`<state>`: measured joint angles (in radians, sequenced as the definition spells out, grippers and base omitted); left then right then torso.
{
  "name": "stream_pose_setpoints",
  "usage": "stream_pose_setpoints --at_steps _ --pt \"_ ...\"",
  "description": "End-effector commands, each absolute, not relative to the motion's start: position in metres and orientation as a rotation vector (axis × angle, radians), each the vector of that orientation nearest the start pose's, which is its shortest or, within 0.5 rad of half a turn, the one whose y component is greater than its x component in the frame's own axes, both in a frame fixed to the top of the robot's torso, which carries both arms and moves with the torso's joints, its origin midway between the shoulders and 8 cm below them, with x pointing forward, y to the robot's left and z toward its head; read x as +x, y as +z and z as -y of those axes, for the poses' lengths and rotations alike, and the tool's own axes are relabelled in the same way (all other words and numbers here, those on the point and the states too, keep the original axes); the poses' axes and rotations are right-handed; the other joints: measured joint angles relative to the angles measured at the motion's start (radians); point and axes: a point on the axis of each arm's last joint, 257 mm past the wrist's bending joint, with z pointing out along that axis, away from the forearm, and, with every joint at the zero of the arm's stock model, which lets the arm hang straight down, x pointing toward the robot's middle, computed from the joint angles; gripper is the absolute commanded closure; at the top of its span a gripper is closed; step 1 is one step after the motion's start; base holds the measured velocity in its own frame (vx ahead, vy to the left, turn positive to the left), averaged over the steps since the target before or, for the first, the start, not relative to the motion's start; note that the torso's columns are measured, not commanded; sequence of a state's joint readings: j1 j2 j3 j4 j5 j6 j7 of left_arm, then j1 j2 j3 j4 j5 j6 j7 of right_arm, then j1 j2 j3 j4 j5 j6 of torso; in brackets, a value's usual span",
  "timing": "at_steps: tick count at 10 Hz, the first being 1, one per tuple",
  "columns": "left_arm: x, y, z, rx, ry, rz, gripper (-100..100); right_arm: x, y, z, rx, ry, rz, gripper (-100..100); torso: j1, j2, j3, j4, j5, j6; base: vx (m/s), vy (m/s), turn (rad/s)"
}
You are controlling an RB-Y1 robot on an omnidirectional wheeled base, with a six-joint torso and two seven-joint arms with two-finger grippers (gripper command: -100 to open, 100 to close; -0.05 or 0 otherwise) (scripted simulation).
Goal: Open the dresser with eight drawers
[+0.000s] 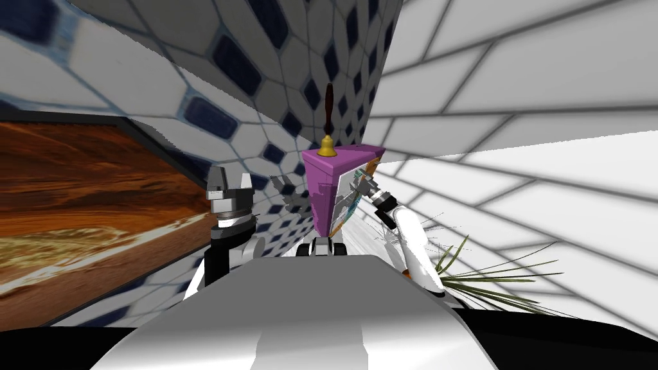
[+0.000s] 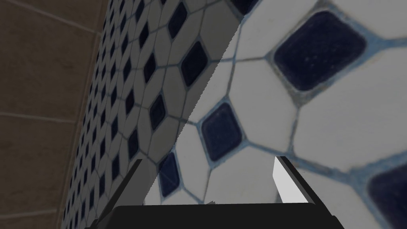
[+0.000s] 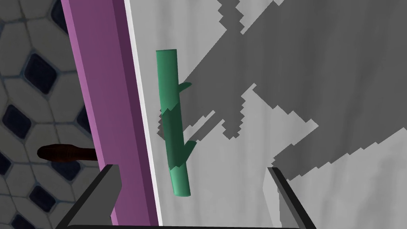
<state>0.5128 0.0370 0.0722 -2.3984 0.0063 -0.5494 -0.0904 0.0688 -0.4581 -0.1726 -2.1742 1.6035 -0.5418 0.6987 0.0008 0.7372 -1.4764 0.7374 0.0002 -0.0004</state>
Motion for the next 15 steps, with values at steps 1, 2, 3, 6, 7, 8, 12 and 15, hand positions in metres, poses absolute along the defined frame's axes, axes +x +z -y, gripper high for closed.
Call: stream_pose_setpoints --at_steps 1,2,3,6,7,8,12,15 --pt "0.304 0.082 -0.287 -0.464 -1.182 -0.549 0 0.437 -0.006 0.211 -1.221 -0.754 -0.748 -100 -0.001 0.001 0.001 0.000 0.000 0.000 -0.002 -0.008 0.022" --pt "0.304 0.082 -0.287 -0.464 -1.182 -0.549 0 0.432 -0.008 0.219 -1.224 -0.769 -0.761 -100 -0.003 0.002 0.001 0.001 -0.001 0.000 -0.002 -0.013 0.046" --pt "0.304 0.082 -0.287 -0.464 -1.182 -0.549 0 0.436 -0.008 0.214 -1.218 -0.759 -0.756 -100 -0.002 0.002 0.001 0.001 -0.001 0.000 -0.002 -0.005 0.005" --pt "0.304 0.082 -0.287 -0.464 -1.182 -0.549 0 0.461 -0.009 0.196 -1.181 -0.727 -0.757 100 0.002 -0.003 -0.002 -0.002 0.000 -0.003 -0.016 -0.006 -0.095" --pt "0.304 0.082 -0.287 -0.464 -1.182 -0.549 0 0.466 -0.011 0.186 -1.187 -0.702 -0.750 100 0.000 -0.003 -0.002 -0.001 0.000 -0.001 -0.060 -0.037 -0.067" --pt "0.304 0.082 -0.287 -0.464 -1.182 -0.549 0 0.477 -0.014 0.182 -1.171 -0.700 -0.763 100 -0.001 -0.001 -0.001 0.000 0.000 0.000 -0.073 -0.053 -0.172" --pt "0.304 0.082 -0.288 -0.464 -1.182 -0.549 0 0.496 -0.012 0.143 -1.177 -0.644 -0.724 100 -0.001 0.001 0.000 0.000 0.000 0.001 -0.045 -0.049 -0.084" --pt "0.304 0.082 -0.287 -0.464 -1.182 -0.549 0 0.510 -0.012 0.119 -1.183 -0.619 -0.709 100 -0.001 0.001 0.001 0.001 0.000 0.000 -0.043 -0.045 -0.079"
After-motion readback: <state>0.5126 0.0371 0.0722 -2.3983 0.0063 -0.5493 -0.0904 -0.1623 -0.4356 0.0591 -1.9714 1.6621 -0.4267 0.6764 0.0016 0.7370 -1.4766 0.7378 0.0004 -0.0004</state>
